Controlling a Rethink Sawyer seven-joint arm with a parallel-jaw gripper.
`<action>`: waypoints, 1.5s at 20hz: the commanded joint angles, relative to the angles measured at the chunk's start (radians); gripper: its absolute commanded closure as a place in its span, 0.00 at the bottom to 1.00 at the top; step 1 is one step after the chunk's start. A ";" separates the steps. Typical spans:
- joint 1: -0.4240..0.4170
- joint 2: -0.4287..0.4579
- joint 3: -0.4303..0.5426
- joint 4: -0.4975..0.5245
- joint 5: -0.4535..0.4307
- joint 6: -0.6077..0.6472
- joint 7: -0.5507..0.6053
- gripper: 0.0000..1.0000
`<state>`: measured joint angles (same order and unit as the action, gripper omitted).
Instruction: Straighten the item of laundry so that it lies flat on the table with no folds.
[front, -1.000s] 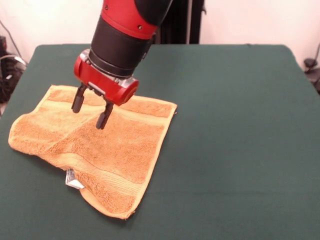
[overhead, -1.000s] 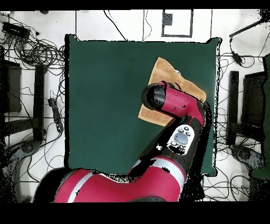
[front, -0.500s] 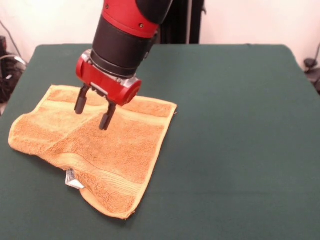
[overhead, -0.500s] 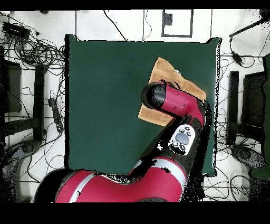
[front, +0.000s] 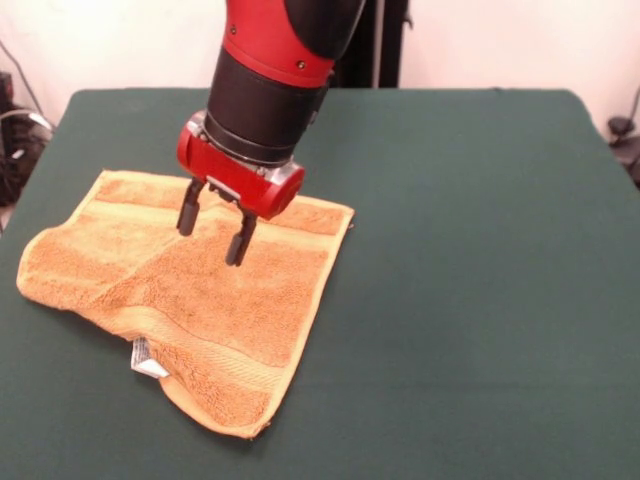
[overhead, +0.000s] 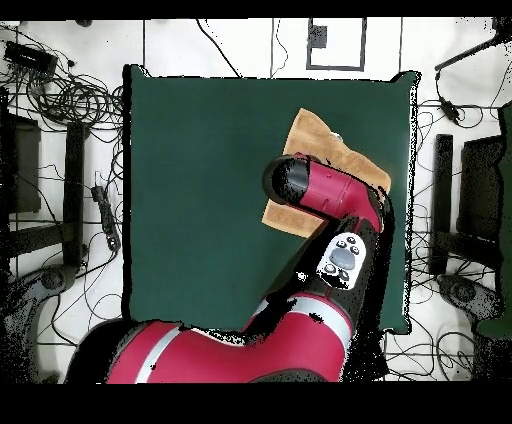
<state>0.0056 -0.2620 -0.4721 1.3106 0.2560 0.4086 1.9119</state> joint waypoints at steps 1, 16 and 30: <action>-0.021 0.002 0.170 0.019 0.002 0.123 0.081 0.00; -0.066 -0.023 0.236 0.034 0.016 0.144 0.105 0.00; -0.080 -0.032 0.266 0.030 0.028 0.161 0.127 0.00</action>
<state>-0.0733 -0.3103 -0.3538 1.3111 0.2557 0.4393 1.9119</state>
